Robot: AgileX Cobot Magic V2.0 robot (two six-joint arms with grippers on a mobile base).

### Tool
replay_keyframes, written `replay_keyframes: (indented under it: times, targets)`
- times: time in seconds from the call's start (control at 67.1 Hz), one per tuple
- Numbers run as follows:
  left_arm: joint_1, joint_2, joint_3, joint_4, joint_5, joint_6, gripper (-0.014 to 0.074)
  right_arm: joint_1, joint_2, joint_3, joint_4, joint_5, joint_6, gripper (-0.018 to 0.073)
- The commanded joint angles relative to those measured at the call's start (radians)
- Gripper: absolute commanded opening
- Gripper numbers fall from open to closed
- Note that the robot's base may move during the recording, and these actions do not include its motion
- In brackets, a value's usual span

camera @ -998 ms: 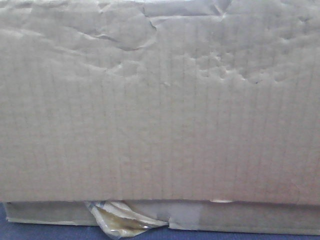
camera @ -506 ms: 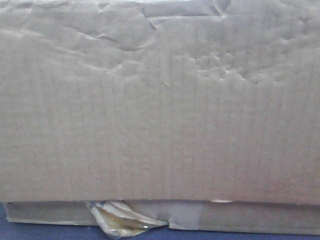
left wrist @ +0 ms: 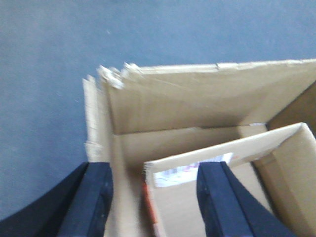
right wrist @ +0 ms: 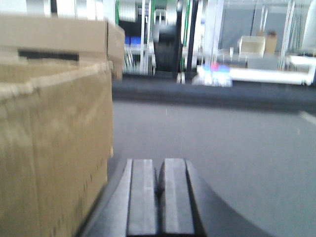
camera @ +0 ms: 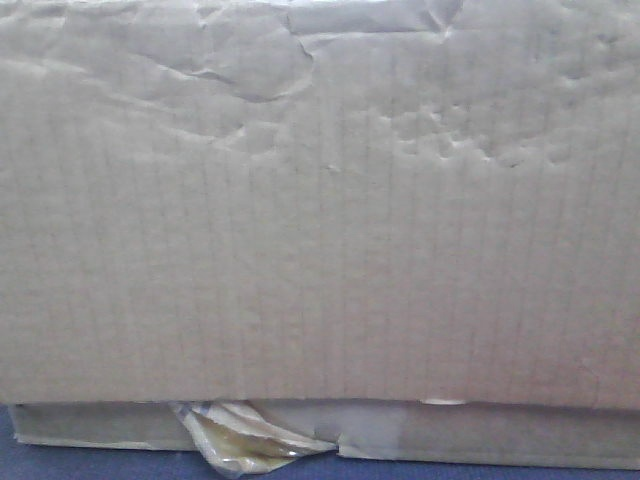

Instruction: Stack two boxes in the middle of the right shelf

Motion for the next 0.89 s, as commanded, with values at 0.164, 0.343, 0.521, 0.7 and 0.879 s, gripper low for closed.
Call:
replay_keyframes:
  times: [0.164, 0.343, 0.521, 0.7, 0.879]
  targets:
    - [0.089, -0.021, 0.005, -0.032, 0.0, 0.084, 0.0298, -0.006, -0.001, -0.281, 0.098, 0.27, -0.006, -0.0169]
    - [0.123, -0.021, 0.057, -0.049, 0.0, 0.093, 0.0298, -0.006, 0.19, -0.617, 0.098, 0.678, -0.006, -0.0169]
    - [0.177, -0.021, 0.109, -0.092, 0.0, 0.093, 0.0298, -0.006, 0.385, -0.811, 0.1, 0.754, -0.006, -0.0169]
    - [0.212, -0.021, 0.111, -0.122, 0.0, 0.093, 0.0298, -0.006, 0.49, -0.905, 0.149, 0.718, -0.006, -0.0169]
    - [0.215, -0.021, 0.111, -0.14, 0.0, 0.093, 0.0298, -0.006, 0.719, -1.094, 0.147, 0.936, -0.006, -0.0154]
